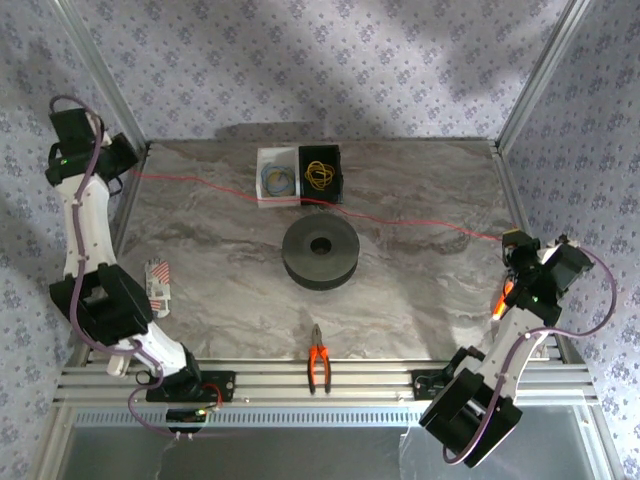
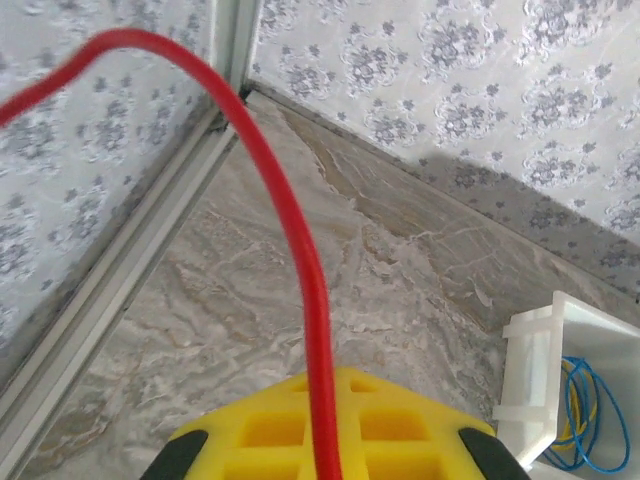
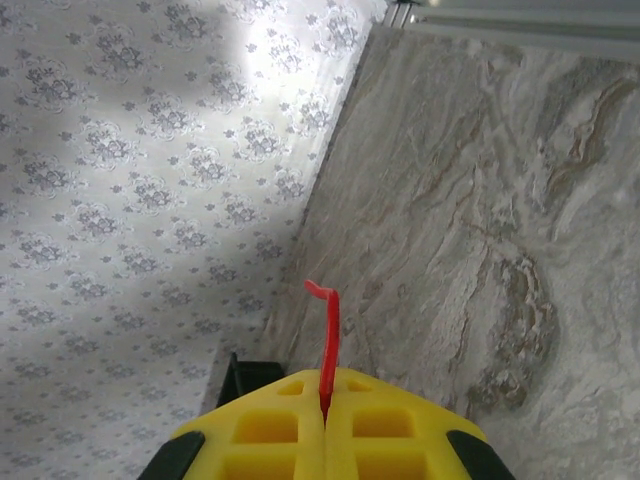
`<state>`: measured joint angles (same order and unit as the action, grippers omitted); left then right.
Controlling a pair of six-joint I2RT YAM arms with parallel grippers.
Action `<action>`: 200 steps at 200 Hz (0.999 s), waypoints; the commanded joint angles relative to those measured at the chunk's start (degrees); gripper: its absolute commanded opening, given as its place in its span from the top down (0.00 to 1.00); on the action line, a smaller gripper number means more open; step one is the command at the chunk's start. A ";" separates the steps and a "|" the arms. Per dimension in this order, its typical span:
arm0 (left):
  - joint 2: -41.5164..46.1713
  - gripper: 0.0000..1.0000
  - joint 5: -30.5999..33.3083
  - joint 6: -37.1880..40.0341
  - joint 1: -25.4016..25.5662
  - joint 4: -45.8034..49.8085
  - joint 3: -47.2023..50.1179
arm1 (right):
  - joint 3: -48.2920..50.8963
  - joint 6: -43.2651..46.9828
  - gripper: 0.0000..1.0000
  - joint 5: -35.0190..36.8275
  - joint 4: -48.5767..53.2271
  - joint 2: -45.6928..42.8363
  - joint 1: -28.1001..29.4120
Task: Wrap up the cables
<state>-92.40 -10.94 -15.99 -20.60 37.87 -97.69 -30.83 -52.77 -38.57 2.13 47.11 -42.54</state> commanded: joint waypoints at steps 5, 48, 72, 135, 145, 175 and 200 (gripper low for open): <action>4.72 1.00 3.03 -0.54 -5.46 -5.05 0.86 | 2.00 -2.29 1.00 4.47 -3.17 1.27 -3.64; 7.24 1.00 1.62 -2.29 -8.23 -5.14 1.73 | 4.85 -6.64 1.00 5.24 -6.34 1.84 -3.49; 9.82 1.00 2.07 0.92 -4.43 -5.87 2.81 | 3.73 -7.97 1.00 5.94 -6.19 1.85 -0.83; 15.07 1.00 11.91 7.65 11.75 -6.97 4.90 | -9.36 7.27 0.76 15.60 12.41 -0.36 15.83; 15.29 1.00 12.49 7.44 12.85 -7.26 5.43 | -10.64 9.20 0.64 15.80 14.25 -0.01 17.18; 15.85 1.00 15.81 6.85 16.61 -9.46 7.20 | -15.42 15.80 0.26 14.48 19.21 2.21 20.83; 14.21 1.00 24.12 8.09 20.70 -8.91 5.88 | -20.15 21.55 0.00 11.34 24.32 6.23 23.70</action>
<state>-77.38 4.19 -9.80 -3.07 30.61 -90.52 -46.13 -39.46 -25.26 19.05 50.43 -21.17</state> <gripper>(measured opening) 0.063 0.956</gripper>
